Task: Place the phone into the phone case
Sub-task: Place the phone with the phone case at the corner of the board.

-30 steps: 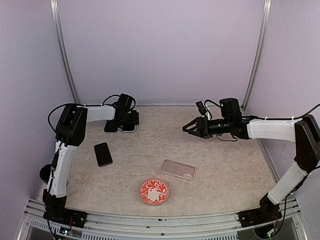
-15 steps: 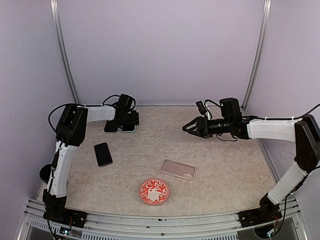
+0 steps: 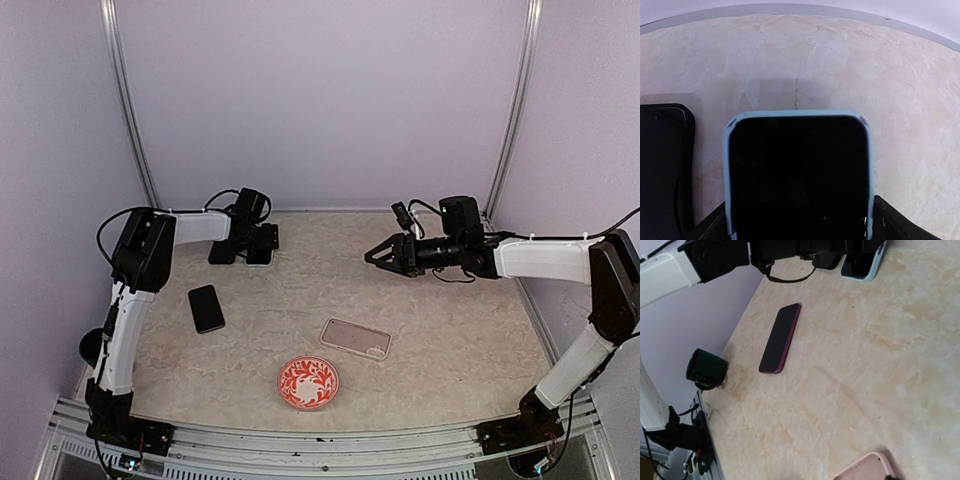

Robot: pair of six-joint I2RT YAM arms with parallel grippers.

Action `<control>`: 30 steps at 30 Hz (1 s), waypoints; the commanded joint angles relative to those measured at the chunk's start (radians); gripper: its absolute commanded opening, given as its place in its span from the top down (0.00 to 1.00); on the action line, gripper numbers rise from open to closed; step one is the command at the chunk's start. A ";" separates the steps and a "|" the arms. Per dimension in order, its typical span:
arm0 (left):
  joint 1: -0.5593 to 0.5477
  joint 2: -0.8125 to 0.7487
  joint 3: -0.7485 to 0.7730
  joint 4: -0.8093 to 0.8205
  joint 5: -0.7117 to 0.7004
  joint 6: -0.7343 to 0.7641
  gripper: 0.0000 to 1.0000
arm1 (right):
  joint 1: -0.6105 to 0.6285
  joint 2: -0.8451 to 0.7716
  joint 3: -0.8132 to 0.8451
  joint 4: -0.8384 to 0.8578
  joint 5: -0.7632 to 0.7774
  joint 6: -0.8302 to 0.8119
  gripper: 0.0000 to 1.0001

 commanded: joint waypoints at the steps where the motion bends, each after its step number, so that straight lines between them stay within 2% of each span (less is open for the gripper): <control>1: 0.001 0.017 0.008 0.021 -0.015 -0.016 0.14 | -0.007 -0.009 -0.014 0.026 -0.009 0.002 0.30; 10: 0.002 0.010 0.004 0.024 -0.034 -0.025 0.10 | -0.007 -0.008 -0.017 0.026 -0.011 0.001 0.29; 12: 0.002 0.001 0.001 0.029 -0.038 -0.027 0.05 | -0.008 -0.007 -0.016 0.023 -0.012 -0.002 0.29; 16: 0.003 -0.032 -0.002 0.046 -0.044 -0.024 0.03 | -0.007 -0.008 -0.010 0.011 -0.009 -0.018 0.26; 25: 0.003 -0.126 -0.016 0.073 -0.046 -0.012 0.01 | -0.006 0.006 -0.012 0.004 -0.021 -0.037 0.24; 30: 0.003 -0.199 -0.104 0.132 -0.018 -0.033 0.01 | -0.006 0.007 -0.017 -0.002 -0.025 -0.056 0.23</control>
